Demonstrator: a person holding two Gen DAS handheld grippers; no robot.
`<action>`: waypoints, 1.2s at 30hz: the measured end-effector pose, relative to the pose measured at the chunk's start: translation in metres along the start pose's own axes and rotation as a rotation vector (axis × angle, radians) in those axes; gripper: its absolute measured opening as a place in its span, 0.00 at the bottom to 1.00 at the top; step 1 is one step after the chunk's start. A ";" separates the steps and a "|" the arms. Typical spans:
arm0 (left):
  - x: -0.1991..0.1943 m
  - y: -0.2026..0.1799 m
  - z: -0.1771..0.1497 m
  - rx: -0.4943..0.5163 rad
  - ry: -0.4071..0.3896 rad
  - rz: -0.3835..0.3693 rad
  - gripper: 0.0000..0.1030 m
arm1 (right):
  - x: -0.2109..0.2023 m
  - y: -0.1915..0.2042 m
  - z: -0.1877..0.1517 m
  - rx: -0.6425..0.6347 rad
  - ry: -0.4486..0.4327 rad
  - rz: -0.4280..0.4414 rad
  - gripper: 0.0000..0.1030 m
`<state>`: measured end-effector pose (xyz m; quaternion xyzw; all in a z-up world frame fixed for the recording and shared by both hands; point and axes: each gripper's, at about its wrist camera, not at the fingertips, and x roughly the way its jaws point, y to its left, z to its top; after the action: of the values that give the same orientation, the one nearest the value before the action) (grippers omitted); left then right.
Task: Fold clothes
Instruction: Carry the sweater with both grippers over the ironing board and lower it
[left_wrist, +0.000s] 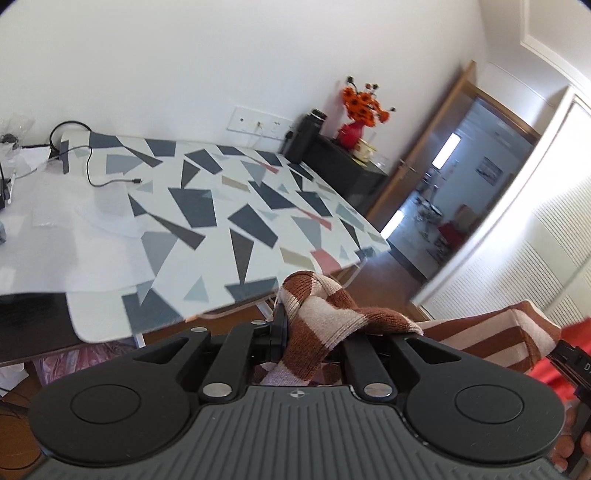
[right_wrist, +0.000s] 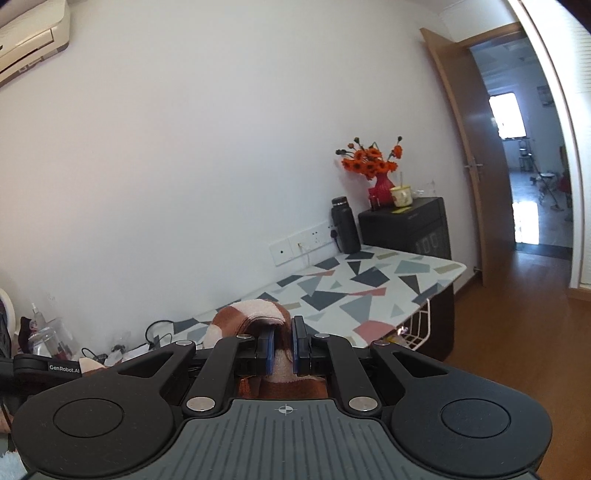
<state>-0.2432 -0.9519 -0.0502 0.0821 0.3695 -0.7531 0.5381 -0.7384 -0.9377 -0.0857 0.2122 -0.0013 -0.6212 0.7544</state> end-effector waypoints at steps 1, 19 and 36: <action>0.009 -0.008 0.003 -0.013 -0.015 0.010 0.09 | 0.013 -0.014 0.012 -0.019 0.000 0.022 0.08; 0.111 -0.065 0.074 -0.043 -0.192 0.092 0.09 | 0.163 -0.140 0.147 -0.062 -0.080 0.169 0.08; 0.128 -0.062 0.178 0.012 -0.420 0.109 0.09 | 0.283 -0.165 0.269 -0.126 -0.179 0.348 0.08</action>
<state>-0.3006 -1.1533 0.0393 -0.0538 0.2398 -0.7256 0.6427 -0.8994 -1.3116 0.0318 0.1053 -0.0661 -0.4967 0.8590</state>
